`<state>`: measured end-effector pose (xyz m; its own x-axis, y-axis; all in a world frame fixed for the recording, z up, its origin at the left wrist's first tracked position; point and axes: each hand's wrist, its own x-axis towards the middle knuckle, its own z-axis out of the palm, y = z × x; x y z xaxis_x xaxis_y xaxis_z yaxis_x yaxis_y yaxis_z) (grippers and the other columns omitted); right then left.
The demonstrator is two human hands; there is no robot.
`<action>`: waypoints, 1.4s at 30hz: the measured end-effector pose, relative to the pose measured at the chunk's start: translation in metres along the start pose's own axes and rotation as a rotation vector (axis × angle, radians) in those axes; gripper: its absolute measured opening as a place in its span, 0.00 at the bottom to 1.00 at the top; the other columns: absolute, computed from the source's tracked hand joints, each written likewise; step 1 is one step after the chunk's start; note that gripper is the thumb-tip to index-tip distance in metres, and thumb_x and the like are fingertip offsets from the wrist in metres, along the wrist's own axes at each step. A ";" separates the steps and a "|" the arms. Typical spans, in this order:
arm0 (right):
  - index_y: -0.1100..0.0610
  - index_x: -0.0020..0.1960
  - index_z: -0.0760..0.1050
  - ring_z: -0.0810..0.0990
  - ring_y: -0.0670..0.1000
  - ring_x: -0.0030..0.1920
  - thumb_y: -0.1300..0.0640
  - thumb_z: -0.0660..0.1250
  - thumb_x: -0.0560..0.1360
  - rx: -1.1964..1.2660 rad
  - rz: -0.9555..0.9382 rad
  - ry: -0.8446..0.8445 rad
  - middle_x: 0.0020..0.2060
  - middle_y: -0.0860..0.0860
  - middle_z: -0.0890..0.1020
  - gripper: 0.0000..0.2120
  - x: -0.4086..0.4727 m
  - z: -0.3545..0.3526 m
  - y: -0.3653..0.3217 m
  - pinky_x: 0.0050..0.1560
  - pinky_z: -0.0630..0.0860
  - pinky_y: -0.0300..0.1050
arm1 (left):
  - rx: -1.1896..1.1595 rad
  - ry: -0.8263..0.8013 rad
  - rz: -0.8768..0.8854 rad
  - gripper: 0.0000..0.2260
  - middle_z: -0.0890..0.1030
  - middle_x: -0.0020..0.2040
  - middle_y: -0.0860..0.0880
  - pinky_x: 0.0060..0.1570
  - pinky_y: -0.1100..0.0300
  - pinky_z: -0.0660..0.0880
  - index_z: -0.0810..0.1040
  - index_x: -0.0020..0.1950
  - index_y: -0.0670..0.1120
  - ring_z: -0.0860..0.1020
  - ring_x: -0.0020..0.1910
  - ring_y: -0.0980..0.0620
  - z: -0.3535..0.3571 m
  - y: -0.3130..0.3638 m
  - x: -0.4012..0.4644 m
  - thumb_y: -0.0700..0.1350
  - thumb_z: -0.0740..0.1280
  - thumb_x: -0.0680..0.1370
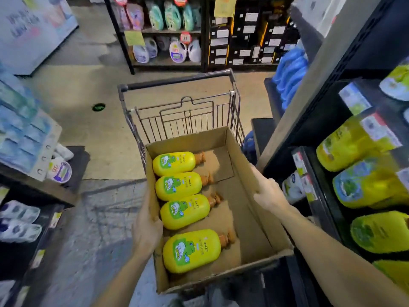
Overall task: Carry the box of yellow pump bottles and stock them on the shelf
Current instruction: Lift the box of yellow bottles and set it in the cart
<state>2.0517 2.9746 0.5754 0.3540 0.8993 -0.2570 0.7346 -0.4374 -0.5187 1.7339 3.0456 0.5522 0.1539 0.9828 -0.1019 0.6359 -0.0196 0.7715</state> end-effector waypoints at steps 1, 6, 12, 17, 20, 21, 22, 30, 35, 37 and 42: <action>0.39 0.79 0.42 0.80 0.49 0.36 0.66 0.63 0.75 0.008 0.002 -0.016 0.43 0.50 0.81 0.45 0.013 0.006 0.009 0.38 0.75 0.43 | 0.012 0.010 0.006 0.36 0.76 0.67 0.55 0.59 0.49 0.72 0.55 0.75 0.67 0.75 0.63 0.50 0.009 0.000 0.005 0.37 0.63 0.76; 0.37 0.78 0.38 0.80 0.58 0.49 0.63 0.63 0.75 0.011 0.038 -0.094 0.50 0.56 0.80 0.46 0.056 0.033 0.044 0.41 0.71 0.45 | 0.120 0.053 -0.139 0.36 0.79 0.64 0.43 0.57 0.48 0.73 0.58 0.77 0.60 0.78 0.58 0.39 0.056 -0.018 0.029 0.31 0.62 0.75; 0.37 0.78 0.39 0.80 0.57 0.53 0.65 0.62 0.78 0.136 0.135 -0.152 0.54 0.55 0.78 0.44 0.096 0.084 0.075 0.58 0.77 0.61 | 0.116 -0.028 -0.247 0.39 0.84 0.42 0.48 0.33 0.58 0.73 0.51 0.75 0.70 0.78 0.33 0.51 0.106 -0.053 0.051 0.36 0.61 0.76; 0.36 0.77 0.35 0.80 0.50 0.51 0.68 0.64 0.78 0.128 0.055 -0.077 0.59 0.52 0.78 0.48 0.114 0.156 0.119 0.58 0.78 0.53 | 0.119 -0.040 -0.290 0.34 0.79 0.34 0.53 0.30 0.61 0.67 0.48 0.75 0.71 0.75 0.30 0.56 0.149 -0.084 0.068 0.45 0.59 0.78; 0.41 0.79 0.36 0.81 0.48 0.39 0.67 0.66 0.77 0.026 0.067 -0.016 0.45 0.51 0.81 0.49 0.123 0.185 0.136 0.43 0.83 0.49 | 0.178 -0.048 -0.323 0.35 0.81 0.37 0.49 0.33 0.57 0.71 0.44 0.74 0.72 0.74 0.30 0.52 0.174 -0.111 0.078 0.45 0.58 0.78; 0.42 0.79 0.37 0.81 0.48 0.37 0.67 0.67 0.76 -0.004 0.069 0.001 0.44 0.51 0.81 0.49 0.125 0.196 0.143 0.40 0.83 0.49 | 0.167 -0.049 -0.338 0.35 0.82 0.40 0.48 0.36 0.54 0.74 0.44 0.74 0.73 0.77 0.32 0.50 0.182 -0.120 0.079 0.44 0.59 0.79; 0.42 0.79 0.38 0.81 0.48 0.37 0.68 0.68 0.75 -0.032 0.076 0.010 0.43 0.51 0.82 0.50 0.128 0.207 0.150 0.38 0.83 0.48 | 0.155 -0.053 -0.349 0.35 0.82 0.42 0.47 0.39 0.51 0.77 0.44 0.74 0.73 0.79 0.35 0.47 0.190 -0.129 0.080 0.44 0.59 0.79; 0.49 0.81 0.45 0.80 0.53 0.36 0.68 0.68 0.73 -0.200 0.125 0.018 0.46 0.56 0.84 0.46 0.138 0.259 0.171 0.33 0.75 0.43 | 0.366 -0.043 -0.456 0.41 0.78 0.38 0.42 0.38 0.44 0.78 0.41 0.74 0.72 0.79 0.37 0.38 0.241 -0.181 0.073 0.36 0.57 0.76; 0.50 0.80 0.49 0.82 0.59 0.40 0.69 0.68 0.72 -0.167 0.115 0.044 0.48 0.60 0.83 0.44 0.140 0.285 0.181 0.39 0.82 0.53 | 0.281 -0.013 -0.443 0.42 0.81 0.55 0.46 0.39 0.46 0.78 0.44 0.76 0.68 0.79 0.40 0.43 0.258 -0.197 0.065 0.33 0.58 0.75; 0.51 0.80 0.50 0.82 0.59 0.42 0.68 0.67 0.74 -0.169 0.133 0.049 0.49 0.60 0.83 0.41 0.143 0.286 0.182 0.41 0.80 0.53 | 0.289 0.005 -0.429 0.40 0.80 0.58 0.46 0.41 0.46 0.77 0.44 0.76 0.68 0.78 0.41 0.44 0.262 -0.201 0.066 0.35 0.58 0.77; 0.45 0.80 0.41 0.79 0.53 0.43 0.64 0.66 0.77 -0.126 0.192 -0.027 0.57 0.58 0.79 0.44 0.142 0.284 0.180 0.39 0.75 0.46 | 0.335 -0.106 -0.430 0.43 0.63 0.75 0.40 0.50 0.44 0.77 0.43 0.78 0.60 0.76 0.59 0.35 0.267 -0.207 0.063 0.34 0.64 0.74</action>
<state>2.0695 3.0219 0.2143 0.4799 0.7986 -0.3632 0.7223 -0.5946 -0.3531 1.8137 3.0625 0.2184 -0.1085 0.8916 -0.4396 0.8611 0.3052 0.4066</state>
